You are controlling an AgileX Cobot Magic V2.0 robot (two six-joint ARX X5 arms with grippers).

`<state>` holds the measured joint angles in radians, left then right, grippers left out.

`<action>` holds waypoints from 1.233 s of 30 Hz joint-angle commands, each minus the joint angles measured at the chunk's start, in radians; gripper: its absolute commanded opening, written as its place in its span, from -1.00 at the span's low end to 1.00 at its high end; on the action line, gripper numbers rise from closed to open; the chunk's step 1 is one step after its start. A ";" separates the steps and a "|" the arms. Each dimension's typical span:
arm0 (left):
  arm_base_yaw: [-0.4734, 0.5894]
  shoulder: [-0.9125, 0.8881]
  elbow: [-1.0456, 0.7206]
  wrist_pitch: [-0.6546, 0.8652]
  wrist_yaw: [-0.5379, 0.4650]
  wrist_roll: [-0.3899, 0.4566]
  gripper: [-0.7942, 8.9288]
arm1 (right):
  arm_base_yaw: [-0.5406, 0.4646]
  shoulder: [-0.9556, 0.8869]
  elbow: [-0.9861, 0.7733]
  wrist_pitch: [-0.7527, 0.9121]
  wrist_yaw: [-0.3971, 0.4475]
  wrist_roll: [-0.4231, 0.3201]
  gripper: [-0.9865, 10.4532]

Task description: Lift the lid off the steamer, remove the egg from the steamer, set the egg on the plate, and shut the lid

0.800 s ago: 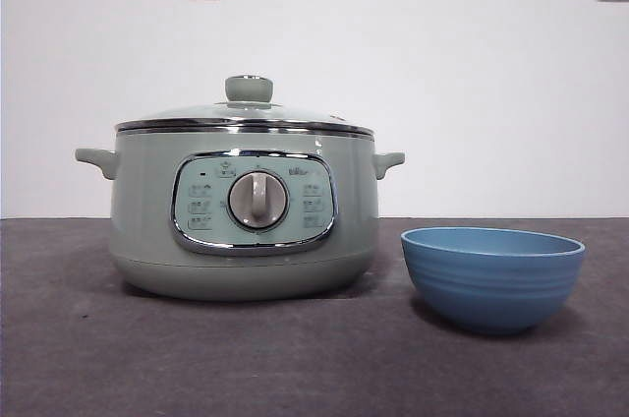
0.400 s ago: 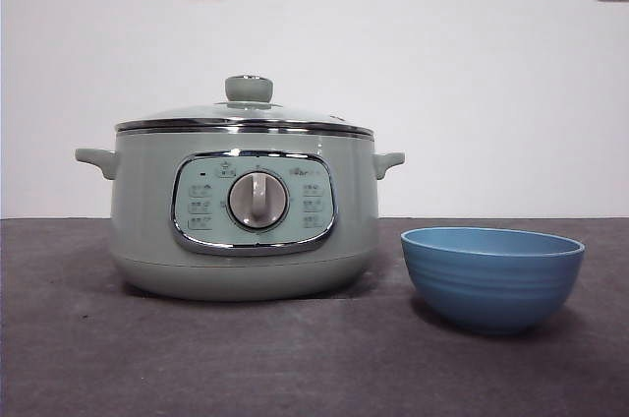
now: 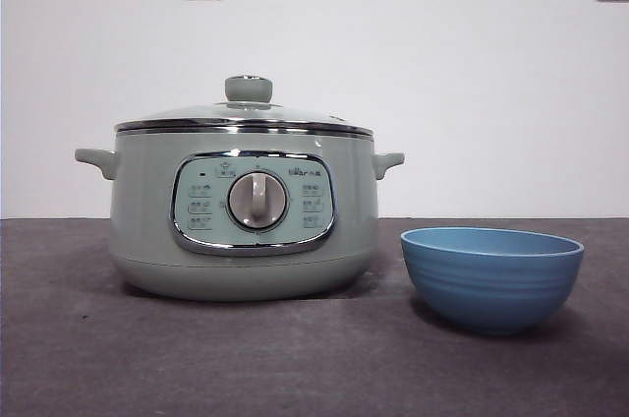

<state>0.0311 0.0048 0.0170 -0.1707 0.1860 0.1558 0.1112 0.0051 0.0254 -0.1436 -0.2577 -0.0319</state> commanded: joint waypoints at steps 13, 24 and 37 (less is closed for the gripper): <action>0.003 -0.003 -0.013 0.003 0.000 -0.006 -0.84 | -0.001 -0.003 -0.020 -0.018 0.003 0.023 -0.83; 0.003 -0.003 -0.013 0.003 0.000 -0.006 -0.84 | -0.001 -0.003 -0.020 -0.018 0.003 0.023 -0.83; 0.003 -0.003 -0.013 0.003 0.000 -0.006 -0.84 | -0.001 -0.003 -0.020 -0.018 0.003 0.023 -0.83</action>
<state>0.0311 0.0048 0.0170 -0.1711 0.1860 0.1558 0.1112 0.0040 0.0193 -0.1570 -0.2543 -0.0181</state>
